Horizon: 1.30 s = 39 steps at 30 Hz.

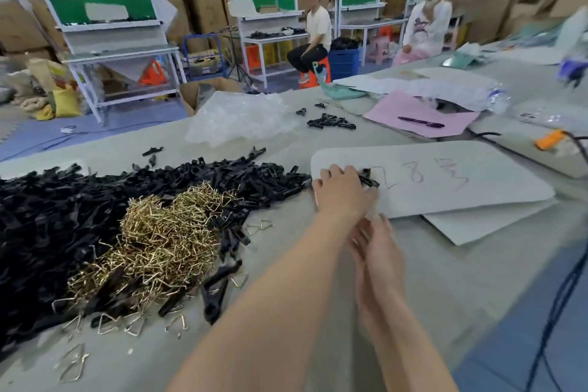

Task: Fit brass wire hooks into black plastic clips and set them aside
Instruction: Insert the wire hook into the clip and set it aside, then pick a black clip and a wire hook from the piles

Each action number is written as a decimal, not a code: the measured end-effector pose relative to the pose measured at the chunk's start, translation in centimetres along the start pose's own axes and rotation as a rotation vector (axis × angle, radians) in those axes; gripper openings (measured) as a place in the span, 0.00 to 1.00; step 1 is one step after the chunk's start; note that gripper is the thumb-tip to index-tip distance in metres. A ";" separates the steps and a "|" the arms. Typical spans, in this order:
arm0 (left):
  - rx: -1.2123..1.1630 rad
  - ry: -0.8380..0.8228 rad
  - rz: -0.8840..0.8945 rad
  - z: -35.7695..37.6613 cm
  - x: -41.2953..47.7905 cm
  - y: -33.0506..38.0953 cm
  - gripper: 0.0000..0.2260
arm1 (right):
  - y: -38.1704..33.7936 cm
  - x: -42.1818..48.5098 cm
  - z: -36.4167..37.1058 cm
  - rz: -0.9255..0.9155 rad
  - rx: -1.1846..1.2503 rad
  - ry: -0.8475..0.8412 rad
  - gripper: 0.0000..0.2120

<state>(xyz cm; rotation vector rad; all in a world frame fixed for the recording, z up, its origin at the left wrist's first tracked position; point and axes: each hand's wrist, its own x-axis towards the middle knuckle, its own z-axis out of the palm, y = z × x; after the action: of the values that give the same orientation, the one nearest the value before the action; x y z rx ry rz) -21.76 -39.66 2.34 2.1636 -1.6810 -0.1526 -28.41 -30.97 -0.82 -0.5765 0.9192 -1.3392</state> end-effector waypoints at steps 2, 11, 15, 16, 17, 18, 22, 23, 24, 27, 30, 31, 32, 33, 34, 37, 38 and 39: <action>0.056 -0.051 0.031 0.0 0.4 -0.7 0.27 | 0.5 -0.1 0.6 -0.022 -0.028 0.002 0.20; -0.175 0.081 0.219 -8.1 -8.8 -10.3 0.21 | 2.9 -7.6 6.5 -0.168 -0.309 -0.020 0.21; -0.165 0.303 0.144 -12.4 -18.9 -19.1 0.17 | 7.2 -13.4 10.4 -0.289 -0.448 -0.267 0.19; -0.143 0.352 0.088 -13.1 -21.5 -21.5 0.17 | 8.4 -15.1 11.5 -0.330 -0.507 -0.345 0.19; -0.114 0.395 0.022 -13.6 -24.0 -23.8 0.16 | 9.7 -16.9 12.6 -0.372 -0.565 -0.430 0.19; -0.081 0.436 -0.048 -13.9 -26.4 -25.8 0.16 | 10.9 -18.6 13.6 -0.410 -0.617 -0.521 0.19; 0.144 0.565 -0.239 -14.5 -33.1 -31.8 0.12 | 15.1 -22.9 16.3 -0.508 -0.843 -0.772 0.22; 0.181 0.581 -0.249 -14.5 -34.0 -32.6 0.15 | 15.8 -23.4 16.5 -0.533 -0.893 -0.805 0.22; 0.194 0.602 -0.251 -14.5 -34.4 -33.1 0.17 | 16.3 -23.6 16.6 -0.562 -0.938 -0.835 0.23; 0.216 0.617 -0.235 -14.6 -33.7 -33.4 0.16 | 17.2 -23.4 16.3 -0.606 -1.016 -0.864 0.23; 0.310 0.590 -0.209 -14.2 -32.2 -33.5 0.16 | 17.5 -22.7 16.1 -0.572 -0.998 -0.824 0.22; 0.346 0.581 -0.213 -14.1 -31.8 -33.7 0.16 | 17.5 -22.6 16.1 -0.553 -0.990 -0.812 0.22; 0.387 0.583 -0.221 -13.9 -31.4 -33.9 0.16 | 17.5 -22.5 16.2 -0.530 -0.977 -0.805 0.22; 0.426 0.585 -0.236 -13.8 -31.1 -34.2 0.16 | 17.6 -22.4 16.2 -0.503 -0.955 -0.801 0.22; 0.465 0.584 -0.254 -13.8 -30.9 -34.4 0.16 | 17.6 -22.3 16.3 -0.473 -0.925 -0.795 0.22; 0.564 0.563 -0.282 -13.7 -30.4 -34.9 0.15 | 17.6 -22.0 16.3 -0.387 -0.835 -0.756 0.20; 0.575 0.552 -0.280 -13.7 -30.1 -34.9 0.13 | 17.6 -21.9 16.3 -0.351 -0.802 -0.737 0.19; 0.572 0.544 -0.283 -13.7 -29.9 -34.9 0.11 | 17.7 -21.7 16.2 -0.309 -0.768 -0.719 0.18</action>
<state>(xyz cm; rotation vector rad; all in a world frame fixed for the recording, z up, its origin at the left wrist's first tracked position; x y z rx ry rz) 6.12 -0.93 -2.60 2.5110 -1.1860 0.8613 -4.54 -9.17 -1.34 -1.7190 0.7236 -0.8750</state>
